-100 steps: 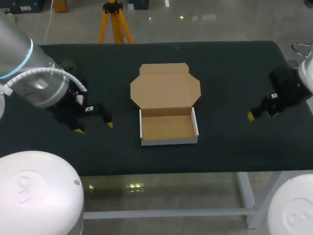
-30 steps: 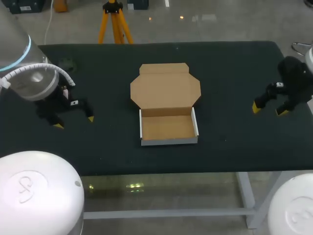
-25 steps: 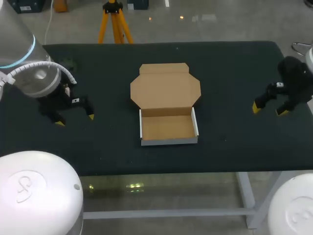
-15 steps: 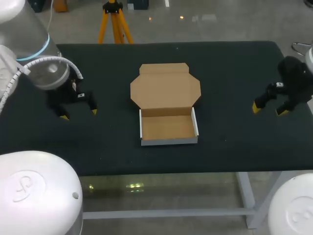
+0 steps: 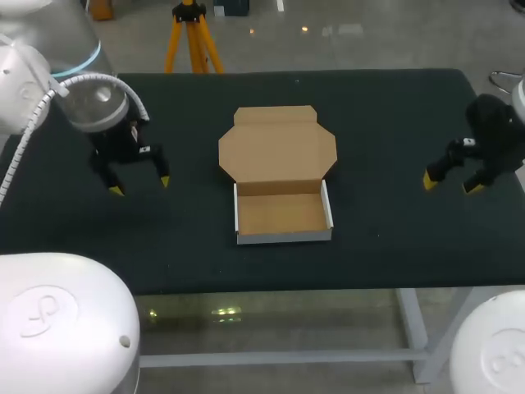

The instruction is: Assemble the packaging by folding the flat box into shape, placing the metal phone stand inside, and closing the box properly

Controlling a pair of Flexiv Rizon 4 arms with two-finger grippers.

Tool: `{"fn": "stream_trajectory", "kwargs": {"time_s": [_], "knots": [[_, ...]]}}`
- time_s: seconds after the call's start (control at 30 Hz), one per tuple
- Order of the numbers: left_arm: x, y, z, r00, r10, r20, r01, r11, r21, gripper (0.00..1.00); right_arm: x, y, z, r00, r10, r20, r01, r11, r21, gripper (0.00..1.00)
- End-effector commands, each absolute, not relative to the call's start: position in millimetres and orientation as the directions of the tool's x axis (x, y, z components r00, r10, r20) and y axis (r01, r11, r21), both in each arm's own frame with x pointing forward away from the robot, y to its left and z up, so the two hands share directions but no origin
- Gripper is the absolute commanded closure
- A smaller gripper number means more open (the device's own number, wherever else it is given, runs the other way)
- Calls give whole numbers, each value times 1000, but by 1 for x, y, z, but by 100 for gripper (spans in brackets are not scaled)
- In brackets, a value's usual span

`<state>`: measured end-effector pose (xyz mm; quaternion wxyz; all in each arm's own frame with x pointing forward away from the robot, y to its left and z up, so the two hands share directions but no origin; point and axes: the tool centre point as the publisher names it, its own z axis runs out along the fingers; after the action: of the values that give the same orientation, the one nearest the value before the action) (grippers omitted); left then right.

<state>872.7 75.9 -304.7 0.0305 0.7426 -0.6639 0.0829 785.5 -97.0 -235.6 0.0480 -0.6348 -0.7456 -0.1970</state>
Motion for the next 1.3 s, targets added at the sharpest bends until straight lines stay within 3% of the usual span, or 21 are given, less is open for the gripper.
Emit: {"fn": "stream_trajectory", "kwargs": {"time_s": [0.03, 0.63, 1.3], "knots": [[875, 76, -304, 105, -982, 158, -992, -115, -54, 0, 785, -97, -233, -189, 928, 322, 966, 118, 229, 0], [875, 76, -304, 105, -982, 158, -992, -115, -54, 0, 785, -97, -233, -189, 928, 322, 966, 118, 229, 0], [947, 118, -339, 83, -985, 150, -993, -94, -70, 0, 785, -97, -233, -189, 928, 322, 966, 118, 229, 0]]}}
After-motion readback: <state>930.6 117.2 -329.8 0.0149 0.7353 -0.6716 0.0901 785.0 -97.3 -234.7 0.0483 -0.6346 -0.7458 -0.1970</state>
